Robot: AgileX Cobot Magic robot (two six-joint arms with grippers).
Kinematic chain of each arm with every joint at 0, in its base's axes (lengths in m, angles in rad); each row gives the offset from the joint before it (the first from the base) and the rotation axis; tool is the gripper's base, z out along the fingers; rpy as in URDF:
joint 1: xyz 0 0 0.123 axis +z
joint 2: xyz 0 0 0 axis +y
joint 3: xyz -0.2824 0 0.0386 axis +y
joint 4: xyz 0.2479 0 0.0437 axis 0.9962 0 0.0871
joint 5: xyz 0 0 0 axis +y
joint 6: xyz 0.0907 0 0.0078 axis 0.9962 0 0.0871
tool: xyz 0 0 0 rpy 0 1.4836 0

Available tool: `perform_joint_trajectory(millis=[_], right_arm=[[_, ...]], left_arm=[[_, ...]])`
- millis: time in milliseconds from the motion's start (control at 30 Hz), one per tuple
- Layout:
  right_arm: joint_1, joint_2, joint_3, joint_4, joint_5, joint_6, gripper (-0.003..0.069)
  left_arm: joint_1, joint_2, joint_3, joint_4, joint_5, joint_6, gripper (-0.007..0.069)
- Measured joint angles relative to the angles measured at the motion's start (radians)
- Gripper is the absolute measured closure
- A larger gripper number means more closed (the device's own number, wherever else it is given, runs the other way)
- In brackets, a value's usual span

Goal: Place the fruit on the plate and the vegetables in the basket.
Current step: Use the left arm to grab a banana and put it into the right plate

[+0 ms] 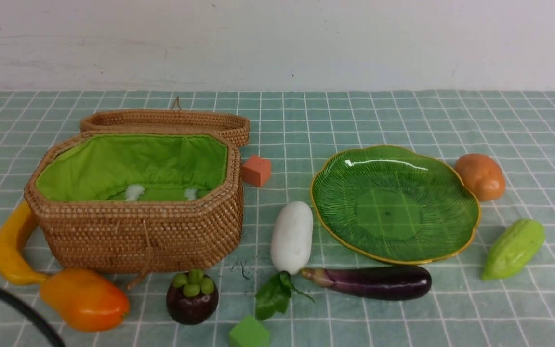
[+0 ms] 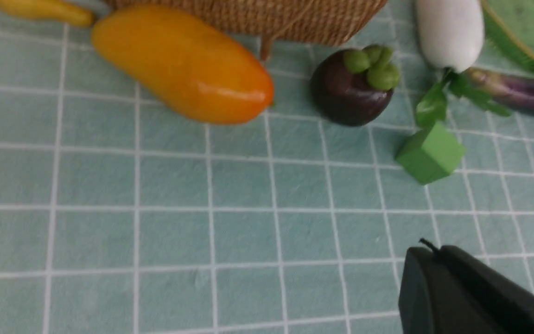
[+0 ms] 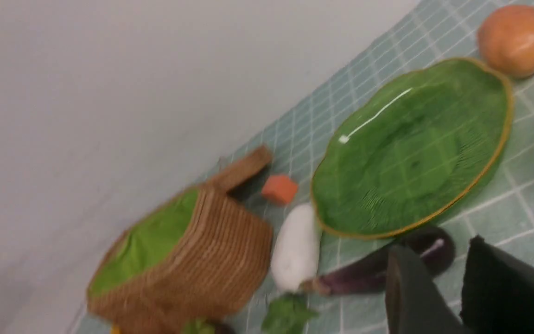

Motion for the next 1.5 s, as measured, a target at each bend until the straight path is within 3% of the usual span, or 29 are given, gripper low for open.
perform_joint_trajectory(millis=[133,267,467,600,733,867,933,1100,1233,1500], right_arm=[[0.081,0.216,-0.321,-0.006,0.277,-0.208,0.0496],[0.115,0.410,-0.580,-0.006,0.505,-0.341,0.0495],[0.118,0.548,-0.752,-0.001,0.622,-0.462,0.0495],[0.118,0.568,-0.769,0.037,0.631,-0.531,0.0495],[0.118,0.565,-0.769,0.047,0.654,-0.549,0.0495],[0.118,0.544,-0.769,0.054,0.667,-0.558,0.0495],[0.119,0.527,-0.769,0.055,0.666,-0.560,0.0495],[0.119,0.500,-0.769,0.058,0.669,-0.561,0.0495],[0.119,0.489,-0.769,0.058,0.670,-0.562,0.0495],[0.119,0.484,-0.769,0.073,0.630,-0.597,0.0495]], left_arm=[[0.000,0.133,-0.056,0.007,0.017,0.009,0.0638],[0.000,0.246,-0.125,0.050,0.001,0.004,0.0638],[0.020,0.385,-0.251,0.194,-0.026,-0.107,0.0638],[0.156,0.503,-0.306,0.214,-0.051,-0.120,0.0638],[0.287,0.570,-0.309,0.158,-0.077,-0.067,0.0638],[0.439,0.690,-0.310,-0.033,-0.149,0.095,0.0638],[0.471,0.773,-0.312,-0.135,-0.189,0.209,0.0638],[0.491,0.888,-0.314,-0.178,-0.269,0.321,0.0626],[0.492,0.948,-0.319,-0.178,-0.345,0.394,0.0553],[0.492,1.069,-0.331,-0.281,-0.503,0.619,0.0217]])
